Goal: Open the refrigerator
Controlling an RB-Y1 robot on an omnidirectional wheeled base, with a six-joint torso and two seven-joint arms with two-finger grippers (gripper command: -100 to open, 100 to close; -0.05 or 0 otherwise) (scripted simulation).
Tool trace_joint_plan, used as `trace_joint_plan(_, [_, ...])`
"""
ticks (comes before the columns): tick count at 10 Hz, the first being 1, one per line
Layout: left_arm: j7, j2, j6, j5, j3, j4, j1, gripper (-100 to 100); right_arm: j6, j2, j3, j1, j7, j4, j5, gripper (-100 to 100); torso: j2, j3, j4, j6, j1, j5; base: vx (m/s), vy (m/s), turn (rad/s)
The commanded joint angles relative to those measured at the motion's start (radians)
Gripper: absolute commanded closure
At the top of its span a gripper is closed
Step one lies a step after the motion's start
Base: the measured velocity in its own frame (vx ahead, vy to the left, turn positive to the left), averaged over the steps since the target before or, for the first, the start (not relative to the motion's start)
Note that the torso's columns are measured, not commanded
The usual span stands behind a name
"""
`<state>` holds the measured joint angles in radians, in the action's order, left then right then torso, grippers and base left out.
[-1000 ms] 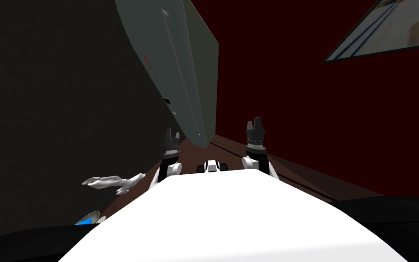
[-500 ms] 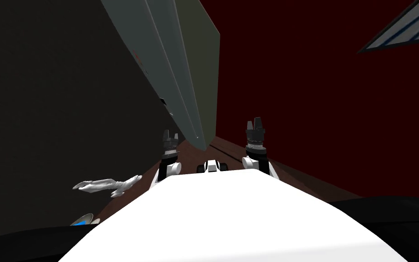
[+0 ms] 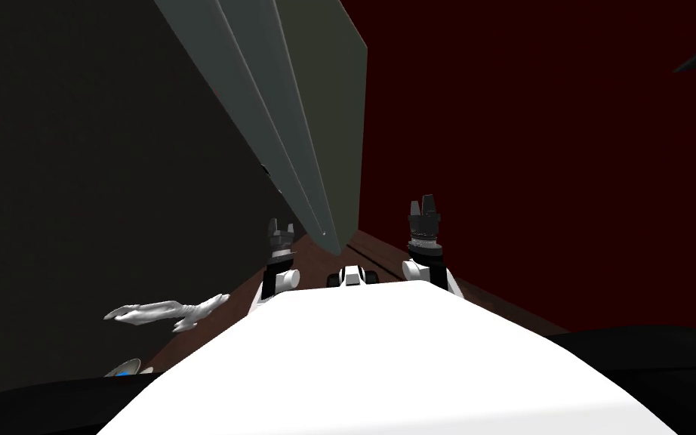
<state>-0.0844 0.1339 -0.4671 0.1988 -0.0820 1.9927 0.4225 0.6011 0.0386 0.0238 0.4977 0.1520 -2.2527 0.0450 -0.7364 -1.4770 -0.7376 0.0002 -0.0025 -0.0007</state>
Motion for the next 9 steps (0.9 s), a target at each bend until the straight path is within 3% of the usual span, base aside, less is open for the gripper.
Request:
trace_joint_plan(1, [-0.012, 0.017, -0.001, 0.030, -0.020, -0.030, -0.005, -100, 0.000, 0.000, 0.000, 0.000, 0.000, 0.000, 0.000, 0, 0.000, 0.000, 0.000, 0.000, 0.002, 0.000, 0.184, -0.118, 0.081])
trace_joint_plan(5, [-0.032, 0.032, 0.000, 0.078, -0.053, -0.076, -0.017, -100, 0.000, 0.000, 0.000, 0.000, 0.000, 0.000, 0.000, 0, -0.001, 0.001, 0.000, 0.000, 0.004, 0.001, 0.183, -0.122, 0.085])
trace_joint_plan(9, [-0.049, 0.006, 0.000, 0.120, -0.082, -0.115, -0.028, -100, 0.000, 0.000, 0.000, 0.000, 0.000, 0.000, 0.000, 0, -0.002, 0.001, -0.001, 0.000, 0.002, 0.001, 0.140, -0.132, 0.078])
